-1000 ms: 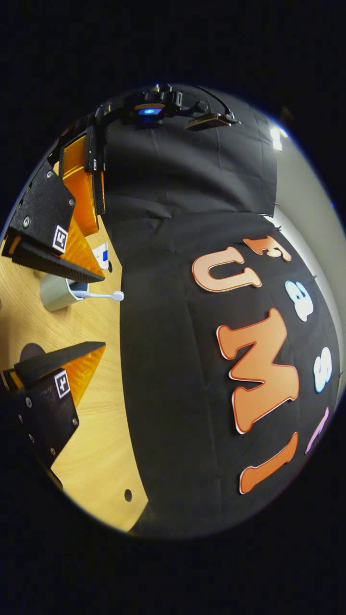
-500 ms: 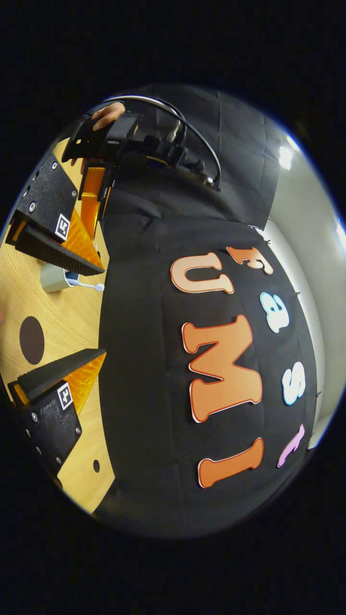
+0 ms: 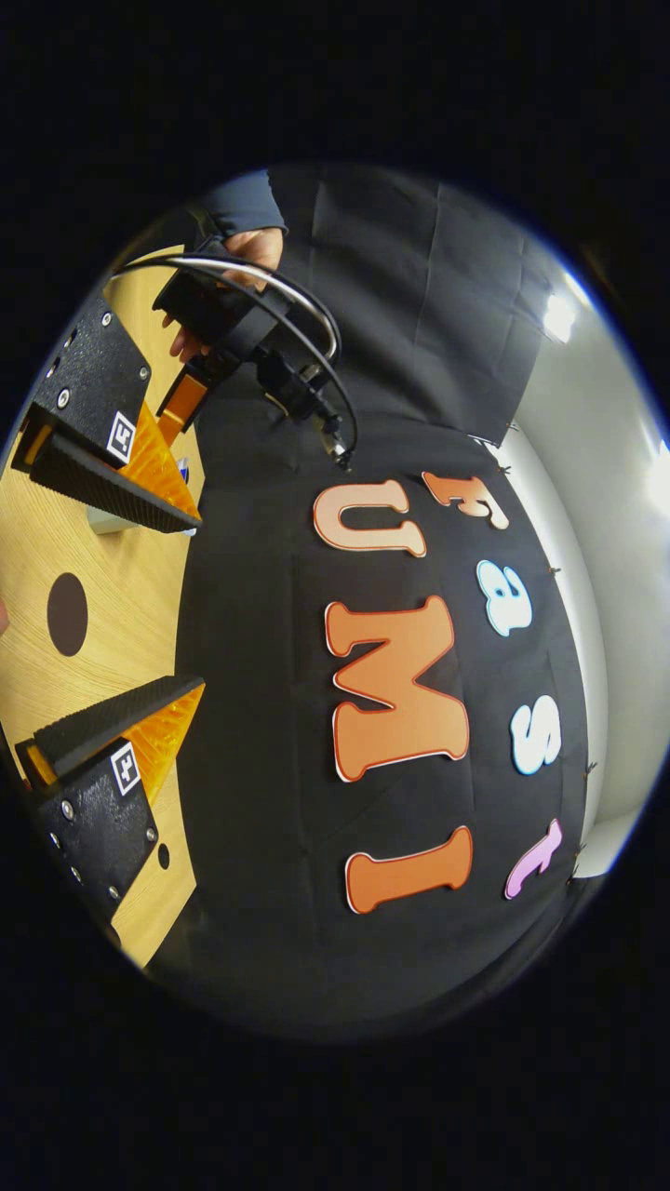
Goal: Put the toothbrush and toothpaste on the desktop into the cup, then pick up the cup and place it on the coaster on the desktop.
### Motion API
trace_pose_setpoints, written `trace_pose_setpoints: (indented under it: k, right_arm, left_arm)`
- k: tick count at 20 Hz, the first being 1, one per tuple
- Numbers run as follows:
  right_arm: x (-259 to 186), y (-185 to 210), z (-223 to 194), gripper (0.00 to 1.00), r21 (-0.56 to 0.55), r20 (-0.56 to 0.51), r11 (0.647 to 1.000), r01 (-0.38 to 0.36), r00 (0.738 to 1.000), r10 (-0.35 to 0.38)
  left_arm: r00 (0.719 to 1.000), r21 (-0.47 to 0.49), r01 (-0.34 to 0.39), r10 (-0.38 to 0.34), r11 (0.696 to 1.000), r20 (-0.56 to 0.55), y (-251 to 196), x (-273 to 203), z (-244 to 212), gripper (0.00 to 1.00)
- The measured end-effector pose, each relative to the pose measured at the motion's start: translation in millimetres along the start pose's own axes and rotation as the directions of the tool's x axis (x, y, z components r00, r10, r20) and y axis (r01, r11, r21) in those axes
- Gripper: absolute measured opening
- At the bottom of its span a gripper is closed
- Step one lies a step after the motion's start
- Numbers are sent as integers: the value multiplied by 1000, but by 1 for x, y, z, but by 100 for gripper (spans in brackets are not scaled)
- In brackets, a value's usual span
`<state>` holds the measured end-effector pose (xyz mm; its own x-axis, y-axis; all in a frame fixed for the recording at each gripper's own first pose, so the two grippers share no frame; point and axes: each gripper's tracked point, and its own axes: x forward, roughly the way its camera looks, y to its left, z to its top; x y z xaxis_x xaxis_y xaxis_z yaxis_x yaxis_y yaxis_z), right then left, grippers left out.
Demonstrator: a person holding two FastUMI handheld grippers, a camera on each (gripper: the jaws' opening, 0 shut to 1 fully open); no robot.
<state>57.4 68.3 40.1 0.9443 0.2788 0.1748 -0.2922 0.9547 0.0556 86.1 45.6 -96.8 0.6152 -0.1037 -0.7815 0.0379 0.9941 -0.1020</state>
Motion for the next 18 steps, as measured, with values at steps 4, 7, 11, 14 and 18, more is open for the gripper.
trace_pose_setpoints:
  k: [4, 7, 11, 14, 18]
  right_arm:
    - [-8, -5, 2, 93, -40, 0, 999, 8, 1000, -8]
    - [-12, -7, 1, 93, -45, -3, 999, 6, 1000, -6]
    - [-15, -13, 0, 94, -47, -1, 999, 13, 1000, -13]
    - [-18, -13, 0, 94, -44, -4, 999, 13, 1000, -13]
    - [-21, -12, 6, 95, -31, 18, 1000, 8, 1000, -7]
  left_arm:
    - [994, -4, -33, 32, 999, -108, 0, 24, -12, 98]
    - [981, -49, -60, 50, 997, -189, 1, 37, -24, 98]
    - [966, -81, -76, 54, 994, -252, -4, 53, -40, 98]
    - [955, -69, -98, 74, 993, -287, -1, 59, -44, 87]
    - [938, -154, -119, 60, 981, -343, 0, 75, -58, 54]
